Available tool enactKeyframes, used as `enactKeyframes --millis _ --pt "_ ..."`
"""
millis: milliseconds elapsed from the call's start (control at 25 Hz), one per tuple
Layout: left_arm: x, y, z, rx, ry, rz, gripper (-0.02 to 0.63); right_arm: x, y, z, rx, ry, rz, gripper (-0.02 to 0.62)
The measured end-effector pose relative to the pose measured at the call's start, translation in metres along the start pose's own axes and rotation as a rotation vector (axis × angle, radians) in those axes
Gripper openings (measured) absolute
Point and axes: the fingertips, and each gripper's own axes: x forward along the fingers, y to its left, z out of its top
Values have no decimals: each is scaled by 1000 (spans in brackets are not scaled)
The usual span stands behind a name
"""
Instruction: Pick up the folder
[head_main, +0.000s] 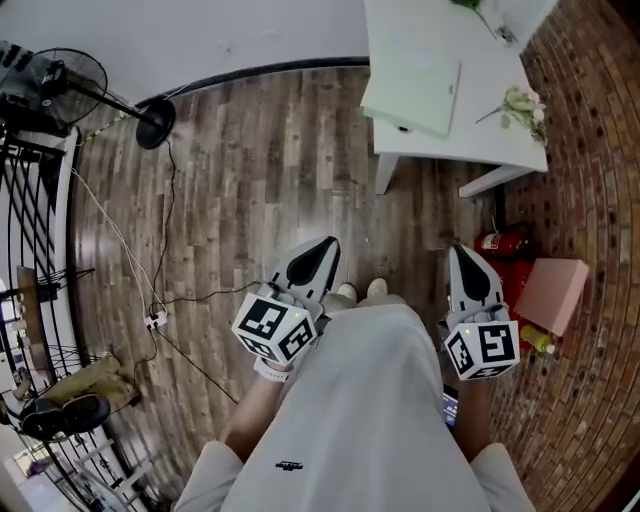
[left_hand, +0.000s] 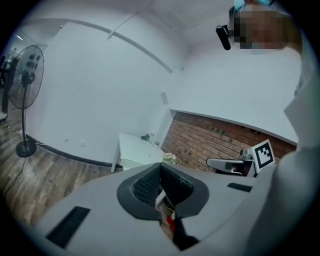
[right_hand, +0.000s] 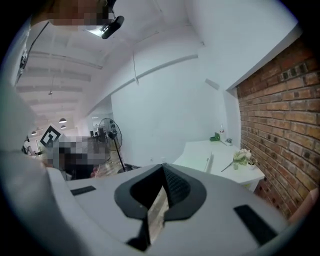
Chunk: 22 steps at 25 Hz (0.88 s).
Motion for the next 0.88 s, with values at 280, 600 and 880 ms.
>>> enactKeyframes --millis 280,600,880 --pt "4 -31 6 -7 -15 41 20 -20 -16 19 44 -81 77 0" --pt "20 -71 7 112 -53 54 20 -40 -37 -1 34 -103 68 3" --pt "19 -85 20 181 -93 122 20 -64 -59 25 176 -289 81 3"
